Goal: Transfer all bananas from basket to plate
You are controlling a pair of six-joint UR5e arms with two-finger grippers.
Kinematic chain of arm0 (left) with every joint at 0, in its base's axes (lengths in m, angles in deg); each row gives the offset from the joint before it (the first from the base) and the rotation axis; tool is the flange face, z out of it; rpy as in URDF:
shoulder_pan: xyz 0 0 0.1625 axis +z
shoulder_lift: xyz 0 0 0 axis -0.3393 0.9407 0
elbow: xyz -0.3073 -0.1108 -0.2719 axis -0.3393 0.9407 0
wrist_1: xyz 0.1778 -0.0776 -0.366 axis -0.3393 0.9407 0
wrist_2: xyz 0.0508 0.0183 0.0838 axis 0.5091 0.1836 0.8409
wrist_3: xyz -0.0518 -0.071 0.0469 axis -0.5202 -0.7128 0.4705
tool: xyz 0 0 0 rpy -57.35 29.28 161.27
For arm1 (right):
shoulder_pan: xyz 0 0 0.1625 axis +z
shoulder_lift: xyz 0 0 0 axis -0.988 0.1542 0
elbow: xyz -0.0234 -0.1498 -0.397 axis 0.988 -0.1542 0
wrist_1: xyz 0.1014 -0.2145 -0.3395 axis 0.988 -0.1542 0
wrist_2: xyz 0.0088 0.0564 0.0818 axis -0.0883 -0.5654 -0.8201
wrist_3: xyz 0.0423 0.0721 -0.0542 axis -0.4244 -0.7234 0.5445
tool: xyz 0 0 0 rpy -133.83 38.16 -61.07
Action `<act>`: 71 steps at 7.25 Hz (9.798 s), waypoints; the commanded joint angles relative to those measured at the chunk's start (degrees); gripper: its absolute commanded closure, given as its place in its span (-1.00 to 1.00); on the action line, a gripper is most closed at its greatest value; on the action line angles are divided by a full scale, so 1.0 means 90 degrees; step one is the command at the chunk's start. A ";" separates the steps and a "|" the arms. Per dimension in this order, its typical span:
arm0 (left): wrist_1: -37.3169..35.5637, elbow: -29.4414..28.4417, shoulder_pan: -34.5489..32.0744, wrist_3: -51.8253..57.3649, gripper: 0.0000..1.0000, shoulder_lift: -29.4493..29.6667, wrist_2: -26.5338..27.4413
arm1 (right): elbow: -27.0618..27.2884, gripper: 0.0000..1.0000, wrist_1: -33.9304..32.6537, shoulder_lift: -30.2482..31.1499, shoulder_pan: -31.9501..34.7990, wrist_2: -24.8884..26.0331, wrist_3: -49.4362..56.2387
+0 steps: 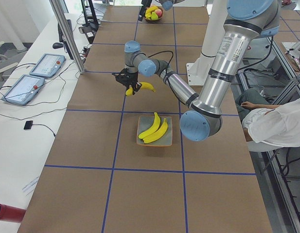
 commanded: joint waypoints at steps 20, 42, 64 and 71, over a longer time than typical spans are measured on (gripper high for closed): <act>-0.0570 0.0282 0.0329 0.1694 -1.00 -0.1482 0.1012 | 0.0425 -1.00 0.0000 0.0582 0.0133 0.0179 0.0053; -0.0590 0.1561 -0.1057 0.3580 -1.00 -0.0660 -0.1166 | -0.4622 -0.04 -0.0410 0.1501 0.3269 -0.0925 1.0362; 0.1789 -0.1638 0.0524 0.0231 -1.00 0.3634 -0.1722 | -0.1175 1.00 -0.2705 -0.2491 -0.0059 -0.3213 0.2260; 0.4172 -0.2617 0.0934 -0.1077 -1.00 0.3862 -0.1732 | -0.1302 1.00 -0.1310 -0.2785 -0.0286 -0.2917 0.0806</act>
